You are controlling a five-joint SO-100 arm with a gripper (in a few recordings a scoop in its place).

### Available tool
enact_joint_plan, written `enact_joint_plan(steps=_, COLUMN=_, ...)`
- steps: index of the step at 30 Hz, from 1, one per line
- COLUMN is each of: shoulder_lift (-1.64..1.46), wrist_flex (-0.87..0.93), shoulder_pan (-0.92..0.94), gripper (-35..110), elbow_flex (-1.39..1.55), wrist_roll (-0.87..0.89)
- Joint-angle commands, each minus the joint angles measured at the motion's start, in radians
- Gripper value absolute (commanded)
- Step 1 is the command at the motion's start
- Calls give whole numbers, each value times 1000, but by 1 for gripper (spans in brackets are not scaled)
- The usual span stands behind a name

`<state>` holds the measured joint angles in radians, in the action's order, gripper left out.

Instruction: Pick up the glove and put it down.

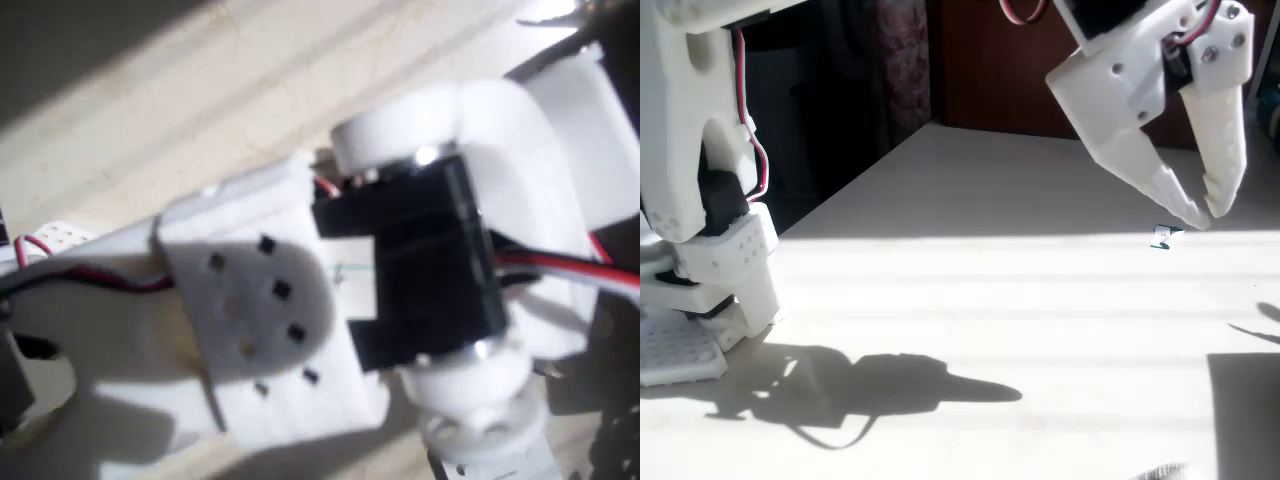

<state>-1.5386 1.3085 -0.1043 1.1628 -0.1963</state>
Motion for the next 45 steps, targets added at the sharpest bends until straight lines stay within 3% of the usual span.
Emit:
enact_joint_plan(steps=1, shoulder_lift=-242, wrist_flex=-17, shoulder_pan=9, gripper=1, elbow_flex=181, wrist_roll=6)
enact_joint_plan(steps=6, shoulder_lift=-503, wrist_flex=-54, shoulder_pan=9, gripper=1, elbow_flex=448, wrist_roll=6)
enact_joint_plan(steps=19, shoulder_lift=-1089, wrist_flex=-486, shoulder_pan=8, gripper=1, elbow_flex=1172, wrist_roll=6)
enact_joint_plan(steps=32, shoulder_lift=-1741, wrist_flex=-492, shoulder_pan=8, gripper=1, elbow_flex=1758, wrist_roll=-2)
enact_joint_plan(steps=45, shoulder_lift=-1752, wrist_flex=-489, shoulder_pan=8, gripper=1, elbow_flex=1921, wrist_roll=5)
